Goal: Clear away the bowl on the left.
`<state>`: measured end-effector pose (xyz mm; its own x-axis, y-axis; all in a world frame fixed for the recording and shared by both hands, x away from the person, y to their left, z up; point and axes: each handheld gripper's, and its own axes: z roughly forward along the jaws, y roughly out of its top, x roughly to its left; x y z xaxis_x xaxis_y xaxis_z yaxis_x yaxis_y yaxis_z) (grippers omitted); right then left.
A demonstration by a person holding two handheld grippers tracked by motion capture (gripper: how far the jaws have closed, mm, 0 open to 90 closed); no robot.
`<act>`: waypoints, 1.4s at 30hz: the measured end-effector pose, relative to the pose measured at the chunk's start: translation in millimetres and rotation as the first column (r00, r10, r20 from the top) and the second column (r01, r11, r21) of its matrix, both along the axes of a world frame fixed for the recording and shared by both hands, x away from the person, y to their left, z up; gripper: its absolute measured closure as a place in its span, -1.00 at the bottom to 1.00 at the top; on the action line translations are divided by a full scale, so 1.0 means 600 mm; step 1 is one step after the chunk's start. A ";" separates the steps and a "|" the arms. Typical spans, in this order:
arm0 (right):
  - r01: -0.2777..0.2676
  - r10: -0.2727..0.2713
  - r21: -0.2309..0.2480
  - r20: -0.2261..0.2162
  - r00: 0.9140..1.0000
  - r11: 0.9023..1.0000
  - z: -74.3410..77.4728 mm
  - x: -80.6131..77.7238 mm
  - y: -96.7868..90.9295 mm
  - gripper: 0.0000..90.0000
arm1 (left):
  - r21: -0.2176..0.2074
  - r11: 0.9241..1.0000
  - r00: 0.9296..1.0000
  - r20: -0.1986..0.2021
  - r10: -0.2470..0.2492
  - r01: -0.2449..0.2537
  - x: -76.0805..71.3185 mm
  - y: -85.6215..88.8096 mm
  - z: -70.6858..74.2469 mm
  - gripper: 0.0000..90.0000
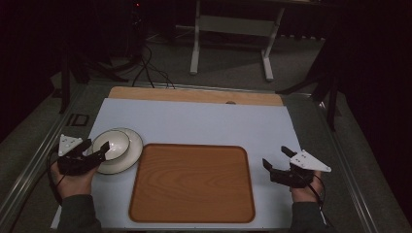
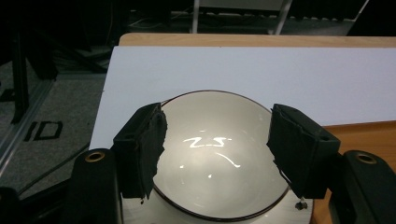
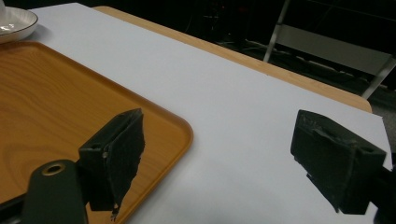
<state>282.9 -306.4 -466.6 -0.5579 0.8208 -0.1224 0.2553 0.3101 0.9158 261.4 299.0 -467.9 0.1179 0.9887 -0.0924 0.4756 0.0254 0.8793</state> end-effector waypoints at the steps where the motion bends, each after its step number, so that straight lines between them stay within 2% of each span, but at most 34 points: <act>1: 0.000 0.000 0.001 -0.001 1.000 1.000 0.000 0.000 0.000 -0.63 | 0.002 1.000 1.000 -0.003 0.002 -0.002 0.001 0.001 -0.001 -0.19; 6: 0.000 0.000 -0.003 0.003 1.000 1.000 0.000 -0.001 0.000 -0.63 | -0.011 1.000 1.000 -0.005 0.013 -0.013 0.004 0.004 -0.004 -0.20; 10: 0.001 -0.001 0.001 0.005 1.000 1.000 0.001 -0.002 0.001 -0.63 | 0.003 1.000 1.000 -0.013 0.022 -0.021 0.006 0.004 -0.006 -0.20; 22: 0.002 -0.002 0.001 0.011 1.000 1.000 0.002 -0.002 0.000 -0.63 | 0.002 0.999 0.997 -0.060 0.044 -0.044 0.026 0.016 -0.021 -0.18; 25: 0.002 -0.002 0.002 0.021 1.000 1.000 0.002 -0.003 0.000 -0.63 | 0.016 0.998 0.995 -0.083 0.056 -0.055 0.030 0.017 -0.023 -0.15; 31: 0.004 -0.004 0.006 0.030 1.000 1.000 0.004 -0.004 -0.002 -0.63 | 0.013 0.998 0.992 -0.108 0.062 -0.061 0.039 0.021 -0.030 -0.11; 35: 0.006 -0.006 0.007 0.036 0.999 1.000 0.004 -0.005 -0.002 -0.63 | -0.004 0.998 0.990 -0.126 0.062 -0.063 0.044 0.023 -0.034 -0.10; 38: 0.004 -0.004 0.007 0.035 0.999 1.000 0.004 -0.005 -0.002 -0.63 | 0.001 0.998 0.988 -0.141 0.065 -0.066 0.046 0.023 -0.036 -0.08; 42: 0.002 -0.002 0.006 0.035 0.999 1.000 0.004 -0.005 -0.001 -0.63 | 0.010 0.998 0.986 -0.153 0.067 -0.066 0.048 0.021 -0.038 0.02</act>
<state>279.8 -307.0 -464.1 -0.5515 0.8228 -0.1374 0.2233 0.3044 0.9260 290.4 311.5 -490.7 0.0367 0.9944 -0.0992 0.6020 0.0572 0.7965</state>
